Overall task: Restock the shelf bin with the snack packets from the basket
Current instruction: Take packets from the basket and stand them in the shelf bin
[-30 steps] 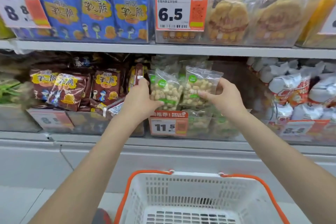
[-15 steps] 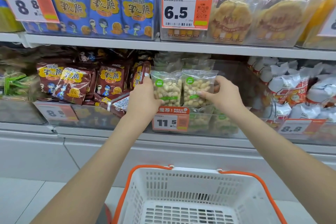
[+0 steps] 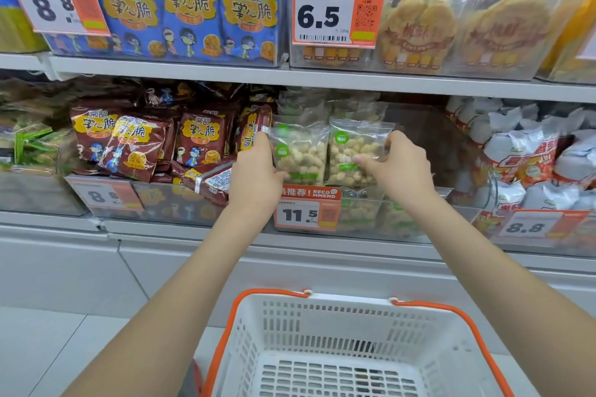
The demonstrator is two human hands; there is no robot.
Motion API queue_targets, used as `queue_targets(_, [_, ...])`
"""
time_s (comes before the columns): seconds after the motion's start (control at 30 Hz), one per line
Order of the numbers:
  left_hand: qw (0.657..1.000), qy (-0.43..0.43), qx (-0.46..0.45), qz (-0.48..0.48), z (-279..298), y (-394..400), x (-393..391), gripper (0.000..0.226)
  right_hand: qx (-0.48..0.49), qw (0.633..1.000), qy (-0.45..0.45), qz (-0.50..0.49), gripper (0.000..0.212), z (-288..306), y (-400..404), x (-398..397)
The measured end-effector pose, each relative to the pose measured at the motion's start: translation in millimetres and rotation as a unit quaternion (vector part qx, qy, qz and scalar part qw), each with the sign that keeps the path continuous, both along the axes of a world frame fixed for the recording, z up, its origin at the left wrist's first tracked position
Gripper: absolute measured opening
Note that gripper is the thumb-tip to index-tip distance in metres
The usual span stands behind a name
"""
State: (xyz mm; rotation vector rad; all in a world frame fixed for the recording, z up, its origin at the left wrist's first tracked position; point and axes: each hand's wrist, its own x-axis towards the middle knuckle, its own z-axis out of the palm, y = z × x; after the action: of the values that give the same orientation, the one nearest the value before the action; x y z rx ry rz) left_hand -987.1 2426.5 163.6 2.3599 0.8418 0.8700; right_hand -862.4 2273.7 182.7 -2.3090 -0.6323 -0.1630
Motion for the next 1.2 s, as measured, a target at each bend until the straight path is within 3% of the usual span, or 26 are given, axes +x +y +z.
queue_targets(0.17, [0.998,0.057,0.024,-0.005,-0.9,4.6,-0.6,0.043,-0.075,0.997,-0.011,-0.004,0.049,4.1,5.2,-3.8])
queue_targets(0.3, [0.999,0.036,-0.026,-0.027,4.0,0.0,-7.5,0.049,-0.019,0.999,0.027,0.027,0.050,-2.6,-1.2,-4.1])
queue_targets(0.4, [1.000,0.008,-0.014,-0.024,7.6,-1.7,-6.5,0.048,0.030,0.996,0.065,0.057,0.061,-7.8,-7.6,-6.1])
queue_targets(0.47, [1.000,-0.005,-0.011,-0.019,7.4,-0.2,-2.8,0.043,0.039,0.997,0.050,0.054,0.053,-12.2,-10.3,-5.0])
queue_targets(0.57, [0.998,-0.023,-0.051,-0.008,4.5,2.6,3.2,0.037,-0.017,0.999,0.023,0.039,0.042,-11.7,-12.6,0.0])
queue_targets(0.7, [0.998,-0.039,-0.034,0.020,4.5,-0.7,4.5,0.044,-0.091,0.995,0.023,0.028,0.048,-9.3,-13.9,5.8])
queue_targets(0.83, [0.997,-0.054,0.045,0.023,4.1,-9.1,1.3,0.043,-0.091,0.995,0.033,0.030,0.050,-12.1,-15.3,6.4])
queue_targets(1.0, [0.989,-0.002,0.144,-0.039,-6.5,-15.0,-0.4,0.025,0.056,0.993,0.086,0.055,0.055,-10.6,-23.0,4.5])
queue_targets(1.2, [0.958,-0.031,0.281,-0.040,-19.1,-21.4,3.5,0.021,0.078,0.994,0.009,0.071,0.039,-12.4,-16.1,7.2])
